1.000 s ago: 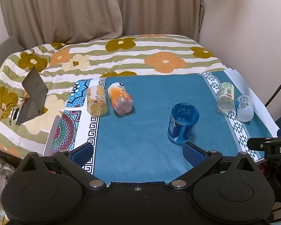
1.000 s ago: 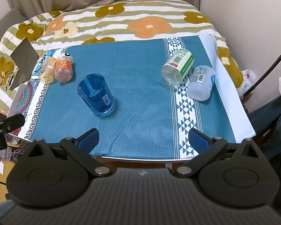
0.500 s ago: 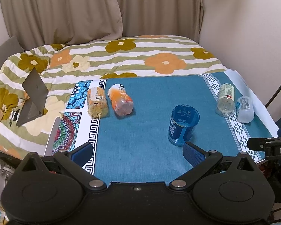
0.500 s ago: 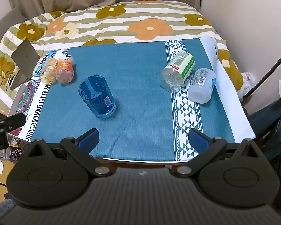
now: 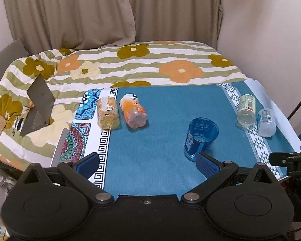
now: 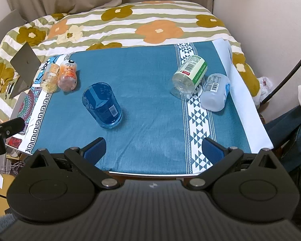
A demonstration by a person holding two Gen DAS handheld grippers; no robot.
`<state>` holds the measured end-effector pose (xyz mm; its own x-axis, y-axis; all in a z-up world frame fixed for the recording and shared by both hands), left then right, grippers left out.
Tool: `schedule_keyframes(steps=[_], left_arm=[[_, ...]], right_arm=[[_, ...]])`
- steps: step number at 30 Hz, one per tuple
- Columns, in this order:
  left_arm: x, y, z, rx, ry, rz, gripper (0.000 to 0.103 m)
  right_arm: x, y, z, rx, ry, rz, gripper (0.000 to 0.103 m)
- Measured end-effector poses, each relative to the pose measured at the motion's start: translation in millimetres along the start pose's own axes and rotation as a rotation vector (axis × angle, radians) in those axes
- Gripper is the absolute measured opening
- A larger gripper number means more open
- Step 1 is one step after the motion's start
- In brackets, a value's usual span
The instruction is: Flip cup upright
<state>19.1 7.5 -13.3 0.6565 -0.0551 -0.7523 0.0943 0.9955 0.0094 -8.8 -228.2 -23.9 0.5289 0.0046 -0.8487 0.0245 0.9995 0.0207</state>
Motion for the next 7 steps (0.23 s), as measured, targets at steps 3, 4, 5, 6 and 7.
schedule_keyframes(steps=[3, 4, 5, 6, 7], left_arm=[[2.0, 0.9, 1.5, -0.002, -0.003, 0.008, 0.103], [2.3, 1.1, 2.0, -0.002, -0.004, 0.005, 0.103], [2.6, 1.5, 2.3, -0.004, -0.005, 0.003, 0.103], [2.7, 2.0, 2.9, -0.008, -0.007, 0.002, 0.103], [2.9, 2.5, 3.2, -0.011, -0.009, 0.002, 0.103]], right_arm=[[0.0, -0.2, 0.0, -0.003, 0.000, 0.000, 0.103], [0.0, -0.1, 0.0, -0.002, -0.001, 0.000, 0.103], [0.2, -0.1, 0.1, -0.002, -0.001, 0.000, 0.103], [0.0, 0.2, -0.2, -0.001, -0.001, 0.001, 0.103], [0.4, 0.1, 0.3, -0.002, -0.003, 0.001, 0.103]])
Point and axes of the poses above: each gripper's, at about its wrist camera, not at the fingertips, and x roughly the way its jaws point, y to its left, z to its top, the point moved 3 cm from there along x, roughly the way its jaws point, and after that the axes turned 5 degrees about -x, right-handed, at the moved point
